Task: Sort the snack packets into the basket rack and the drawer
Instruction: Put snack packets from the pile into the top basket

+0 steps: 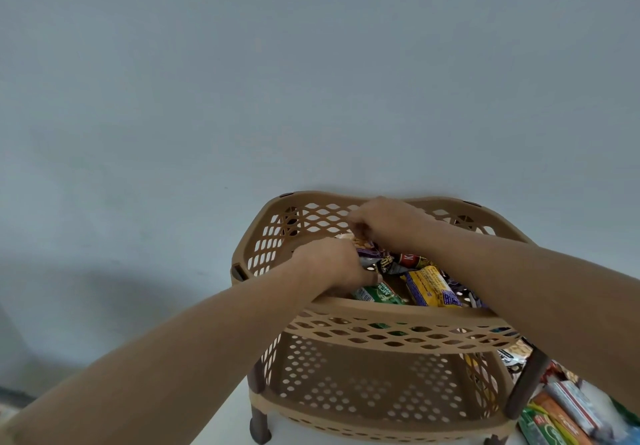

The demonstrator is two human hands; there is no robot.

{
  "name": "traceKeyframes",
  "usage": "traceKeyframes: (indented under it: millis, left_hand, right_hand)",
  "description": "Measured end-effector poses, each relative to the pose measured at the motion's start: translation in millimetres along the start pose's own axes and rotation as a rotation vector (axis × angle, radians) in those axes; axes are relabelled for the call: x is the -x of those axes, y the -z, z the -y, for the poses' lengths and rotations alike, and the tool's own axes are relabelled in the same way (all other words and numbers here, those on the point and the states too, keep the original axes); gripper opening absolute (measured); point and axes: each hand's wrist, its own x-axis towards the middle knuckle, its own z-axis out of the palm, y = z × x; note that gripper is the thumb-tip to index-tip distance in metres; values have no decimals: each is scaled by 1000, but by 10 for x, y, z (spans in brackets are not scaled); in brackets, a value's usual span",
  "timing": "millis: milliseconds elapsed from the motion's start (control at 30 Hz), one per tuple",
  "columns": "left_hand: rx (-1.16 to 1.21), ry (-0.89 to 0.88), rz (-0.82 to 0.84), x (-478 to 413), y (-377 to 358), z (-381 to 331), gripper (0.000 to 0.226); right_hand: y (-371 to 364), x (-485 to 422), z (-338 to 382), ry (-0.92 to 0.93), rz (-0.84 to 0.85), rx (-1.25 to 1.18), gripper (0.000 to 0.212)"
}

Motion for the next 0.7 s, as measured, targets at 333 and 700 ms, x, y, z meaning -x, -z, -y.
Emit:
traceKeyframes:
  millis: [333,700]
  left_hand:
    - [64,55,78,50,113,36,57]
    - [-5,41,-121,-3,153,90,15]
  right_hand:
    - [-74,-85,62,-135,198,30,48]
    - [-31,-32,95,-127,242,133,56]
